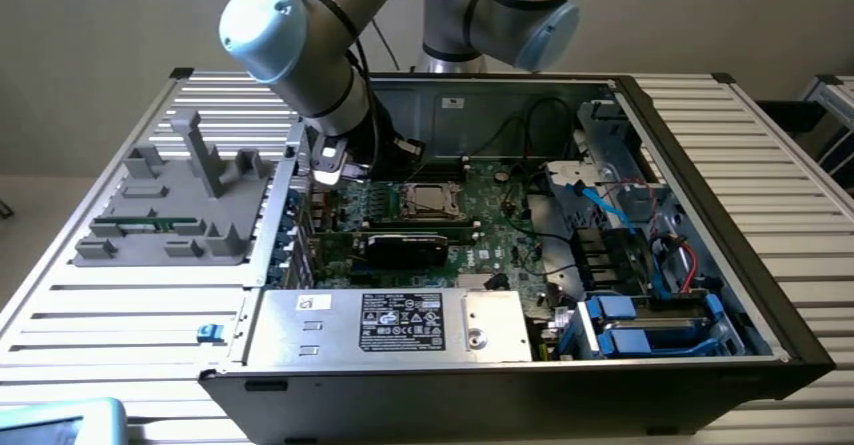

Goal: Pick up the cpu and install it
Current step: 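Install the first cpu locking lever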

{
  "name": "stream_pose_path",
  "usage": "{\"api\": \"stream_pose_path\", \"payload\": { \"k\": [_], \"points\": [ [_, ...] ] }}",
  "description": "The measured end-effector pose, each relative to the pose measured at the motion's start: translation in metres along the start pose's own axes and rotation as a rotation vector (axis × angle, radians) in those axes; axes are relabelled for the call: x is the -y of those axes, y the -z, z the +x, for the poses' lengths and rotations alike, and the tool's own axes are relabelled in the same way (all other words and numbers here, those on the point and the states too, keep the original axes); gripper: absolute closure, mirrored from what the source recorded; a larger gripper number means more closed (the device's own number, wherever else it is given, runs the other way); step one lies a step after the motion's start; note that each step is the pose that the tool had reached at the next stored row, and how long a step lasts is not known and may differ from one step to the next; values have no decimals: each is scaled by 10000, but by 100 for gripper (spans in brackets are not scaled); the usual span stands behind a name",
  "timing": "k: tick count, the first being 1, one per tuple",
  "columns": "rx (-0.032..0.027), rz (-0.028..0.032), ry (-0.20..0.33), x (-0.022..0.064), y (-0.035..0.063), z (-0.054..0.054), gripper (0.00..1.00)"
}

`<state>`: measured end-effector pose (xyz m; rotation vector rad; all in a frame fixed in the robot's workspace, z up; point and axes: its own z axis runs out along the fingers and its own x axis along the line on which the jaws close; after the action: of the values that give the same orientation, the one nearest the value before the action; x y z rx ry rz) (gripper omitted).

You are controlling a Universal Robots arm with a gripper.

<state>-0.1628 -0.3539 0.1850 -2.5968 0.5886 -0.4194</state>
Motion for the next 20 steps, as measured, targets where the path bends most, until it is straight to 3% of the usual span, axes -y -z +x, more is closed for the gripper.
{"api": "stream_pose_path", "payload": {
  "k": [20],
  "points": [
    [-154, -33, -206, 20, -79, 78, 89]
  ]
}}
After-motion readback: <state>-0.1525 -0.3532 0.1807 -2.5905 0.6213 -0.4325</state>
